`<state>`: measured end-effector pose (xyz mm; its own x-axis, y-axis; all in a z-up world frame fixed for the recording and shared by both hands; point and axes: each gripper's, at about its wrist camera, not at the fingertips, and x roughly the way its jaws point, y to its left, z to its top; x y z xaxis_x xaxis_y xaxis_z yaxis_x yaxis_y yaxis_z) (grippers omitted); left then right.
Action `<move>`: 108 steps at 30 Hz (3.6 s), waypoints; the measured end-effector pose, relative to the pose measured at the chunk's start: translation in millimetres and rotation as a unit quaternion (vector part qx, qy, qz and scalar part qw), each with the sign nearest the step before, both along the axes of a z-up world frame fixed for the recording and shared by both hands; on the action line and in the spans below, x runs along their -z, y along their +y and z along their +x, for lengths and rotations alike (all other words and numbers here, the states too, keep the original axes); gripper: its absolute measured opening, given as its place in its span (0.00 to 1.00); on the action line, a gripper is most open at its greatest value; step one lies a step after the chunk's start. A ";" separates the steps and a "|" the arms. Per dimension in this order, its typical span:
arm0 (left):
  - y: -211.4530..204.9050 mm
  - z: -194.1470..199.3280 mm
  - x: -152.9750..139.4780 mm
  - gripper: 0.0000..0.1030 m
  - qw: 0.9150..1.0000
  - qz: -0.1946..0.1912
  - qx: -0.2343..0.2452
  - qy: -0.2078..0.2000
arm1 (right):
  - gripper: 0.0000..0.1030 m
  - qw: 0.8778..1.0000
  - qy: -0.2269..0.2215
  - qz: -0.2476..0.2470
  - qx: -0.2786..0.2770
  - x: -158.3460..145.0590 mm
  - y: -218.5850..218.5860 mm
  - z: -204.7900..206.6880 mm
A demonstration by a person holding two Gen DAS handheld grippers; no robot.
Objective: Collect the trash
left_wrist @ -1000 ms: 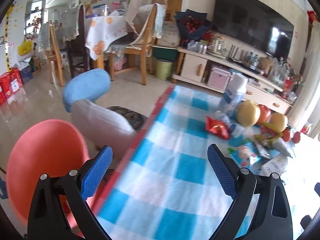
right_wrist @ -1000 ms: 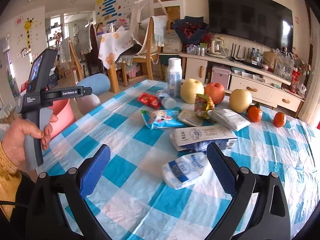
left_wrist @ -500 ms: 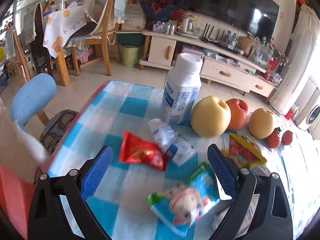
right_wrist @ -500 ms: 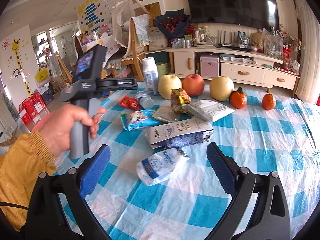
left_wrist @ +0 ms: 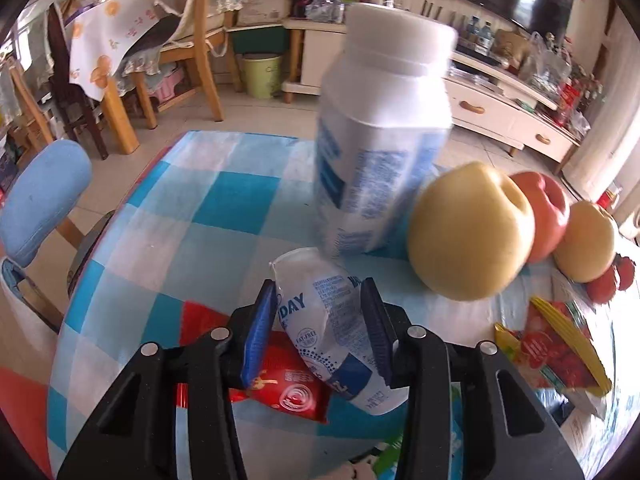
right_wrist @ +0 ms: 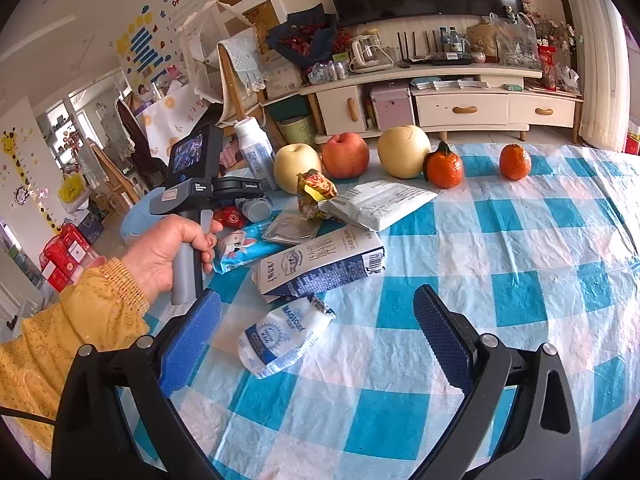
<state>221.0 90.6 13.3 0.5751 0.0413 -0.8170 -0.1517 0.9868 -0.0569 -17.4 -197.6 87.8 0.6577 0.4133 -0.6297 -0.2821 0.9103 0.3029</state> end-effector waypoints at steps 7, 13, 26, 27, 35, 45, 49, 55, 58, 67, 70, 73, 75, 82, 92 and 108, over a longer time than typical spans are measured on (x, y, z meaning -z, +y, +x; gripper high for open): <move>-27.3 -41.2 0.9 0.42 0.998 -0.018 0.057 -0.003 | 0.95 1.000 -0.003 -0.010 0.021 -2.3 -13.1 3.4; -67.0 -107.1 1.2 0.42 0.992 -0.028 0.127 -0.001 | 0.95 0.999 -0.003 -0.022 0.036 -2.4 -24.4 7.5; -98.0 -103.3 -44.2 0.87 0.986 -0.051 0.159 -0.021 | 0.95 0.998 0.045 -0.006 0.051 19.7 -44.6 30.8; -97.5 -94.3 -43.8 0.87 0.987 -0.059 0.151 -0.015 | 0.95 0.997 0.049 0.004 0.052 21.0 -46.4 33.9; -95.2 -23.2 -19.7 0.87 0.988 -0.127 0.086 0.029 | 0.95 0.996 0.069 0.026 0.042 29.4 -43.5 43.7; -93.7 -23.6 10.0 0.43 0.987 -0.136 0.066 0.054 | 0.95 0.996 0.073 0.033 0.032 30.6 -43.5 44.4; -92.2 -44.1 6.3 0.34 0.987 -0.136 0.075 0.044 | 0.95 0.996 0.077 0.036 0.031 33.1 -44.2 45.7; -72.5 -76.1 -6.5 0.29 0.985 -0.157 0.071 0.024 | 0.94 0.992 0.115 0.055 0.023 49.4 -43.1 51.9; -63.5 -91.6 -13.8 0.29 0.983 -0.170 0.071 0.010 | 0.94 0.989 0.129 0.076 0.019 56.5 -41.8 53.5; -37.3 -138.9 -42.4 0.28 0.979 -0.189 0.073 -0.026 | 0.79 0.986 0.146 0.076 0.006 71.0 -25.7 58.6; -28.1 -157.4 -48.0 0.28 0.978 -0.192 0.071 -0.034 | 0.79 0.986 0.145 0.079 0.009 73.6 -25.1 59.0; -21.2 -176.2 -48.0 0.28 0.979 -0.190 0.064 -0.038 | 0.79 0.988 0.139 0.073 0.006 72.5 -20.9 57.6; -16.2 -186.4 -46.1 0.28 0.980 -0.188 0.059 -0.040 | 0.79 0.989 0.135 0.057 -0.001 70.6 -15.0 56.2; 5.8 -219.7 -47.1 0.28 0.984 -0.161 0.049 -0.055 | 0.85 0.993 0.111 -0.043 -0.024 68.5 21.8 53.8; 32.3 -234.9 -41.6 0.29 0.983 -0.161 0.058 -0.062 | 0.83 0.989 0.083 -0.120 -0.022 74.6 46.7 59.3; 52.5 -241.0 -41.3 0.29 0.977 -0.192 0.068 -0.063 | 0.56 0.988 0.022 -0.149 -0.022 57.6 57.7 45.8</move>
<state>-20.0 143.1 54.6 0.6514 -0.3388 -0.6789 0.0117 0.8991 -0.4375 28.5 -139.9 30.3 0.6130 0.2330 -0.7549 -0.3156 0.9482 0.0363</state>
